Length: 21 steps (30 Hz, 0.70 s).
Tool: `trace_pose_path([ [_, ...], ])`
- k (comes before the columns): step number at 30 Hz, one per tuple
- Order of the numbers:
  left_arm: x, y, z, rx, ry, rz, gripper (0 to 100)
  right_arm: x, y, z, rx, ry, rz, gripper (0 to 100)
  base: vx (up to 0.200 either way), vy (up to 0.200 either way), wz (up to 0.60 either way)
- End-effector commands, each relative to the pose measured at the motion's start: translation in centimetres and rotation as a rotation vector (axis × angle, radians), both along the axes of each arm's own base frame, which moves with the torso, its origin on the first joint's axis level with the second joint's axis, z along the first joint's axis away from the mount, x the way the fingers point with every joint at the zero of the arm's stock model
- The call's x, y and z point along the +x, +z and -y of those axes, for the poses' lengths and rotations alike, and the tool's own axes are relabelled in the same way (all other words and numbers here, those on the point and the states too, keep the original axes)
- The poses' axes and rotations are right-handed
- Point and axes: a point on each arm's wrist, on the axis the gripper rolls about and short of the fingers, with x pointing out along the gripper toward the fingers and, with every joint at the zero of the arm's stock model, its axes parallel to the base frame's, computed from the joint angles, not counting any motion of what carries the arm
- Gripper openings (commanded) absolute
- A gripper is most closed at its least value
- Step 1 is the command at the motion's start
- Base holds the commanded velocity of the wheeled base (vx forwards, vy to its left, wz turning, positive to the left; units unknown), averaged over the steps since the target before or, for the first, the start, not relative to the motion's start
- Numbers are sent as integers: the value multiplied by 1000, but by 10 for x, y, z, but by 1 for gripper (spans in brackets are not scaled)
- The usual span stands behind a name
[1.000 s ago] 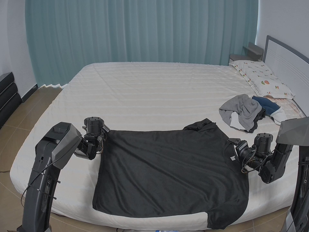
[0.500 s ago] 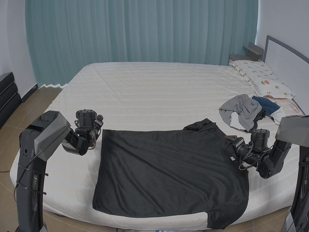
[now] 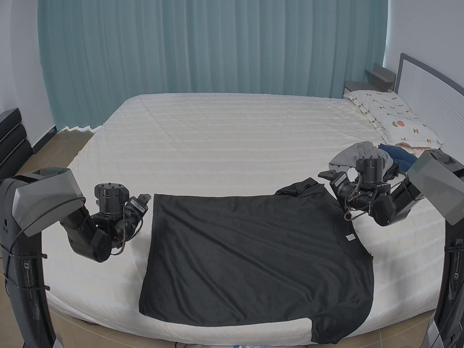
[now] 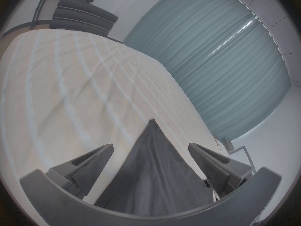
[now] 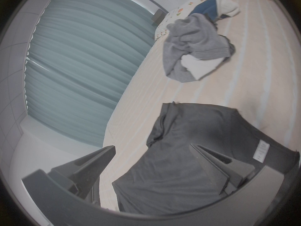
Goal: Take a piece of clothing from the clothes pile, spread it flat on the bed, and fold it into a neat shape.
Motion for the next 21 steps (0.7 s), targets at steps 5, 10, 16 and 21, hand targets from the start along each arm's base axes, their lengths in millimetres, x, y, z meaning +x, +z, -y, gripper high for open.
trace_pose_path([
  [5, -51, -16, 15, -91, -85, 3, 100, 63, -38, -37, -48, 49, -61, 100, 0, 0, 0],
  [10, -53, -29, 15, -84, -83, -12, 100, 74, -58, -39, -52, 33, -55, 100, 0, 0, 0],
  [16, -55, -33, 14, -86, -82, -21, 100, 85, -70, -41, -62, 2, -28, 100, 0, 0, 0],
  [21, -58, -34, 14, -85, -80, -30, 100, 92, -66, -53, -51, 14, 17, 100, 0, 0, 0],
])
